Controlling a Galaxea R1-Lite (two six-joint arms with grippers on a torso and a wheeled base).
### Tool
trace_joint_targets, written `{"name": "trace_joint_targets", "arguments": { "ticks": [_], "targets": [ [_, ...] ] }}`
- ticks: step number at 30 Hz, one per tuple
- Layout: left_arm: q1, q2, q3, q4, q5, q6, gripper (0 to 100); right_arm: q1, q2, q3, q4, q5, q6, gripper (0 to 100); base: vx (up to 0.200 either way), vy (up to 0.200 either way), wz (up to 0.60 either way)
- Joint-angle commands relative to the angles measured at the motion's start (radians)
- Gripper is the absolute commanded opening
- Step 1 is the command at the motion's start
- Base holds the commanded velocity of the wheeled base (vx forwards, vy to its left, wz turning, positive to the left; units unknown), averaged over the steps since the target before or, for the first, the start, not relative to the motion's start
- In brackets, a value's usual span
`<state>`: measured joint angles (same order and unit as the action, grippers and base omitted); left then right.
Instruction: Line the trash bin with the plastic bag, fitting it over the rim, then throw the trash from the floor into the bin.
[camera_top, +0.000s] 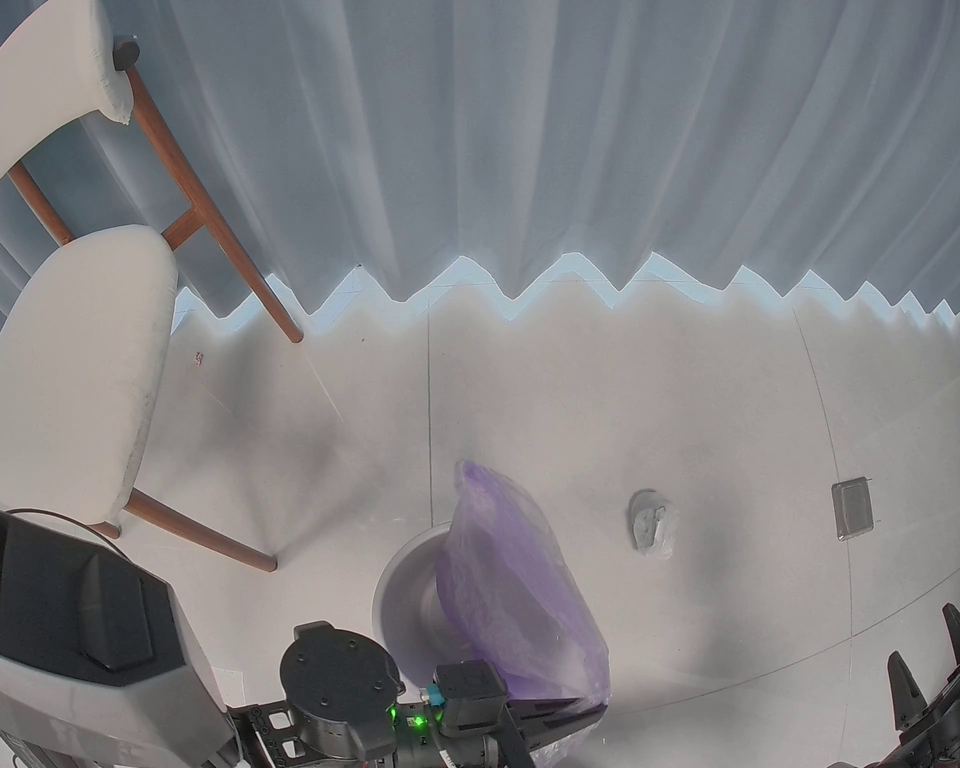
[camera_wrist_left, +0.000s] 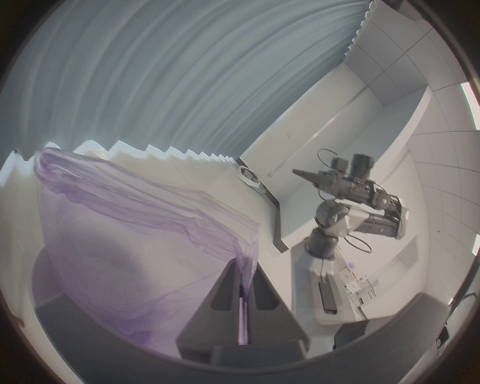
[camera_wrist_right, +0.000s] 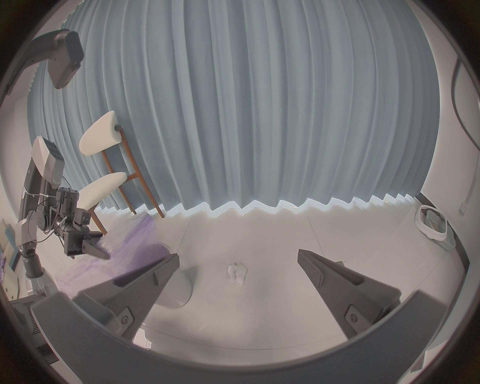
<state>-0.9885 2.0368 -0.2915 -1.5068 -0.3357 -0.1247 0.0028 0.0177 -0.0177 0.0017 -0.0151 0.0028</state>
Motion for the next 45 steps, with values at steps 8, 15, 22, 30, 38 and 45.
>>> {"name": "trace_joint_targets", "arguments": {
  "ticks": [8, 15, 22, 30, 38, 45],
  "targets": [
    [0.005, -0.142, -0.095, 0.000, 0.046, -0.112, 0, 0.000, -0.018, 0.018, -0.002, 0.041, -0.006, 100, 0.000, 0.000, 0.00],
    [0.001, -0.145, -0.090, 0.002, 0.044, -0.115, 0, 0.000, -0.018, 0.018, -0.002, 0.041, -0.007, 100, 0.000, 0.000, 0.00],
    [-0.065, -0.132, -0.054, 0.002, 0.046, -0.113, 0, 0.000, -0.016, 0.018, -0.002, 0.041, -0.007, 100, 0.000, 0.000, 0.00],
    [-0.127, -0.010, -0.005, 0.000, 0.047, -0.108, 0, 0.000, -0.018, 0.018, -0.002, 0.041, -0.007, 100, 0.000, 0.000, 0.00],
    [-0.042, 0.040, -0.002, 0.002, 0.142, -0.112, 0, 0.000, -0.018, 0.016, -0.002, 0.041, -0.007, 100, 0.000, 0.000, 0.00],
    [0.134, 0.052, -0.035, 0.002, 0.175, -0.105, 0, 0.000, -0.018, 0.016, 0.000, 0.043, -0.010, 100, 0.000, 0.000, 0.00]
  ]
}}
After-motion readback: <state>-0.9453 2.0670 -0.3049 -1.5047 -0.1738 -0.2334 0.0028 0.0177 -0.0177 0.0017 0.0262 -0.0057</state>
